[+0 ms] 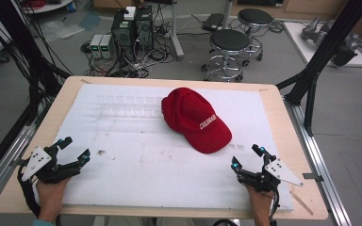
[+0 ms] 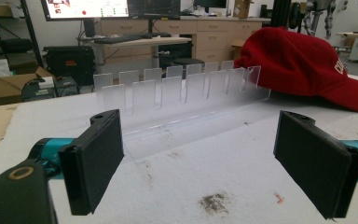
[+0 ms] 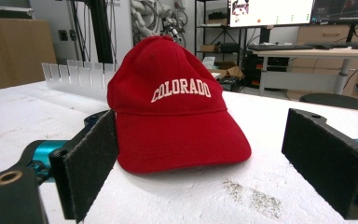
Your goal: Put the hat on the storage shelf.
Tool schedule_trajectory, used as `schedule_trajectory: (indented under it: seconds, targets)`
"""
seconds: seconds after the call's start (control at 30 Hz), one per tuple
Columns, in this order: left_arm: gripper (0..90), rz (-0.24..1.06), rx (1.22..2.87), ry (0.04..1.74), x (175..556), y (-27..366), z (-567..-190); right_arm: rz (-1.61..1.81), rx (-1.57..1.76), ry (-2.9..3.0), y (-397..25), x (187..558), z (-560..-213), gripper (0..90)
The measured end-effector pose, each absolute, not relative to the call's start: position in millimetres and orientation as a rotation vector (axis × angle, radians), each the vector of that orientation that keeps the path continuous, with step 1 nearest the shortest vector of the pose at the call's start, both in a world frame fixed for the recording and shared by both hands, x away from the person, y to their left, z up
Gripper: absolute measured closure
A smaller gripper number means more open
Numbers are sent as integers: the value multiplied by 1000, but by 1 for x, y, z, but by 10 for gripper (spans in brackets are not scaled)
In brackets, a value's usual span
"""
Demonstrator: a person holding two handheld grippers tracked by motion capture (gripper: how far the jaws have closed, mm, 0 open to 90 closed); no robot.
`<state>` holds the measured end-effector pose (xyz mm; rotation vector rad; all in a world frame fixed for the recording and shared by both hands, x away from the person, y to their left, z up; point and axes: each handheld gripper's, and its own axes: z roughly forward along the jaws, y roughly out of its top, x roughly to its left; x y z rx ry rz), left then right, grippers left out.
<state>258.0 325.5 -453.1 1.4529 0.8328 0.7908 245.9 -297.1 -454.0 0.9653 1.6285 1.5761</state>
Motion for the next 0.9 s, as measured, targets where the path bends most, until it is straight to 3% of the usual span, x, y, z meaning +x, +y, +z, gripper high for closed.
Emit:
schedule_trajectory:
  seconds: [0.9]
  targets:
    - [160,772,1431,857,259,328,-453,1503,948,1702,-291,249,-452,98]
